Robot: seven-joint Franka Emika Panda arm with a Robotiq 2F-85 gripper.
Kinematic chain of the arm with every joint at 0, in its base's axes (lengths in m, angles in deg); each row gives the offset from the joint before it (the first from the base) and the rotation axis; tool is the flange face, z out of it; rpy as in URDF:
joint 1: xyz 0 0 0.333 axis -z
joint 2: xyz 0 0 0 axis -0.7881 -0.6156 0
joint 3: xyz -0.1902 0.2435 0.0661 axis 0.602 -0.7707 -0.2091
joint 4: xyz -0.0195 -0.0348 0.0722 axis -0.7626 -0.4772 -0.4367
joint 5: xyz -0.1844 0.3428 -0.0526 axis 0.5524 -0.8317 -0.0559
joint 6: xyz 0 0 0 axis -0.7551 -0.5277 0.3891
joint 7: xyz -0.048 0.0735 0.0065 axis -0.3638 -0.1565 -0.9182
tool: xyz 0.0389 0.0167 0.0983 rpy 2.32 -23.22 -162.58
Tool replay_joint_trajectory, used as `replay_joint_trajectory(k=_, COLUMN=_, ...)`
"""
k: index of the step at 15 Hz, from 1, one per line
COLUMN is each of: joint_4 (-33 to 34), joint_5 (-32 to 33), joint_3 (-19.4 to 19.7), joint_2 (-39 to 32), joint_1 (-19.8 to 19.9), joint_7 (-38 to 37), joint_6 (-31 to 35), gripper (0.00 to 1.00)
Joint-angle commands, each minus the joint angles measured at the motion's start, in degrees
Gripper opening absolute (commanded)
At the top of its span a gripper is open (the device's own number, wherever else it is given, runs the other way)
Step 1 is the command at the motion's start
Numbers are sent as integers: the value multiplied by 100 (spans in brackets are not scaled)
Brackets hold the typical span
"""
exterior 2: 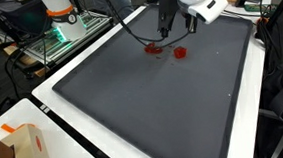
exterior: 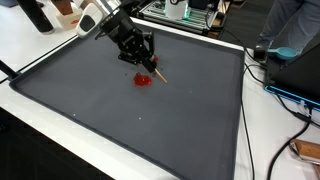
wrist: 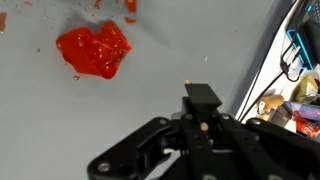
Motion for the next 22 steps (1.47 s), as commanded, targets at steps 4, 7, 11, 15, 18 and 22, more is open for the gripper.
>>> replay_joint_trajectory(k=4, joint_4=105, joint_5=-166, joint_3=-36, joint_2=-173, joint_1=173, joint_7=32, joint_6=-213, gripper=3)
replay_joint_trajectory(k=7, joint_4=99, joint_5=-177, joint_3=-26, joint_2=-206, joint_1=215, joint_7=19, joint_6=-213, gripper=3)
replay_joint_trajectory(k=11, joint_4=110, joint_5=-182, joint_3=-18, joint_2=-254, joint_1=265, joint_7=3, joint_6=-228, gripper=3)
replay_joint_trajectory(k=15, joint_4=119, joint_5=-184, joint_3=-13, joint_2=-293, joint_1=303, joint_7=-3, joint_6=-231, gripper=3)
replay_joint_trajectory(k=18, joint_4=112, joint_5=-184, joint_3=-8, joint_2=-299, joint_1=327, joint_7=-12, joint_6=-226, gripper=3)
replay_joint_trajectory(k=22, joint_4=95, joint_5=-119, joint_3=15, joint_2=-275, joint_1=338, joint_7=-51, joint_6=-269, gripper=3)
